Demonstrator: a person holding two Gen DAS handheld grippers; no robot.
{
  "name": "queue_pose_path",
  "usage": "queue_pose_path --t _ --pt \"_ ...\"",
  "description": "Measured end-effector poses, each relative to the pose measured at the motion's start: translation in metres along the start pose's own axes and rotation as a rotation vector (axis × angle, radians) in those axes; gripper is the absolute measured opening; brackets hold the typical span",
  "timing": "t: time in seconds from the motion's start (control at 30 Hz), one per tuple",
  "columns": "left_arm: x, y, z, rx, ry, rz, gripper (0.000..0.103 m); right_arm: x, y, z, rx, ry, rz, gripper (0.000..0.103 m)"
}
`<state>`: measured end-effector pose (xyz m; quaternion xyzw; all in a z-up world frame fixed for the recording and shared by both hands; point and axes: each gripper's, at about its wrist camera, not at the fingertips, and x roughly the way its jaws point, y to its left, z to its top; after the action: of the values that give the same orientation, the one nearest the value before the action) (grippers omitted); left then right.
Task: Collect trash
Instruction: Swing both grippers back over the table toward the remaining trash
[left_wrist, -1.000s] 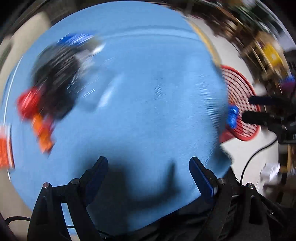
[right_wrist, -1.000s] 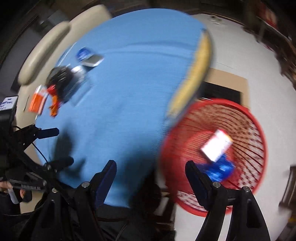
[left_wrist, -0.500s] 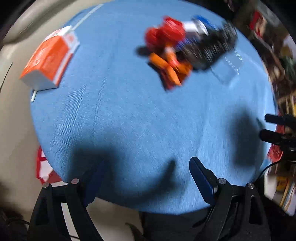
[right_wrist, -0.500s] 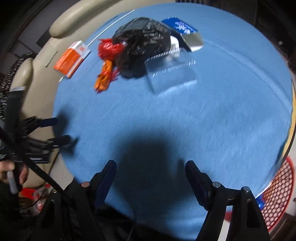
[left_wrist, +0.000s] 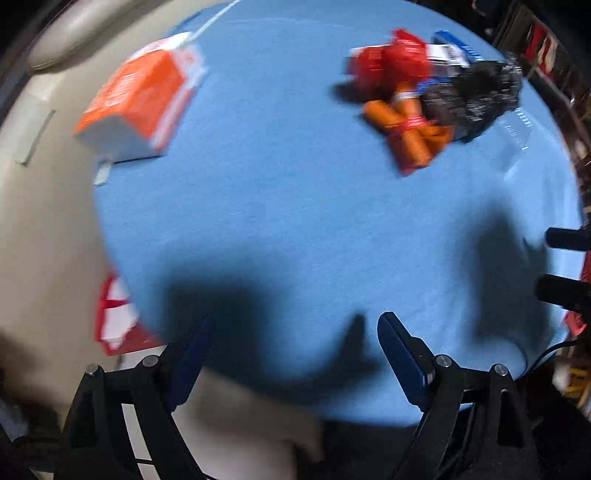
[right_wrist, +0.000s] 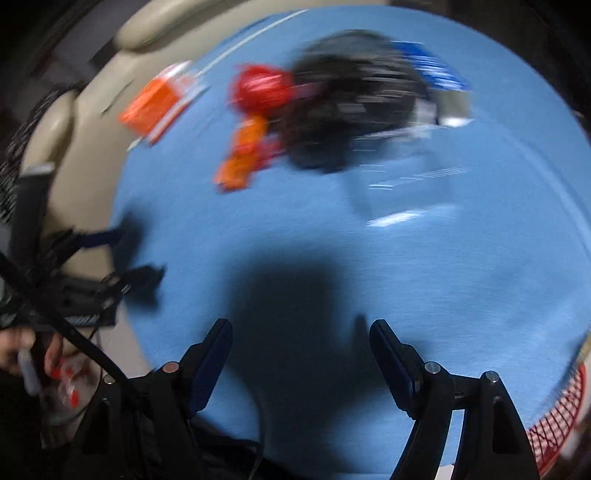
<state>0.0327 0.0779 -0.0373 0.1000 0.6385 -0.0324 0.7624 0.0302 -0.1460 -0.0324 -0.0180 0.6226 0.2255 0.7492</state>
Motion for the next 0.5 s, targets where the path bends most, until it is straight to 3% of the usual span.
queue_pose_path --t 0.1,0.17,0.37,0.5 --pt "-0.008 0.036 -0.012 -0.013 0.016 0.119 0.089 0.003 0.025 0.010 -0.043 0.012 0.077 0.079" --pt "-0.013 0.070 -0.023 -0.074 0.031 0.197 0.089 0.009 0.046 0.018 -0.070 0.026 0.154 0.079" --pt "-0.024 0.120 -0.054 -0.246 0.046 0.234 0.089 0.031 0.106 0.030 -0.175 0.030 0.236 0.079" --pt "-0.025 0.117 -0.068 -0.296 0.071 0.242 0.089 0.036 0.135 0.025 -0.234 0.045 0.261 0.079"
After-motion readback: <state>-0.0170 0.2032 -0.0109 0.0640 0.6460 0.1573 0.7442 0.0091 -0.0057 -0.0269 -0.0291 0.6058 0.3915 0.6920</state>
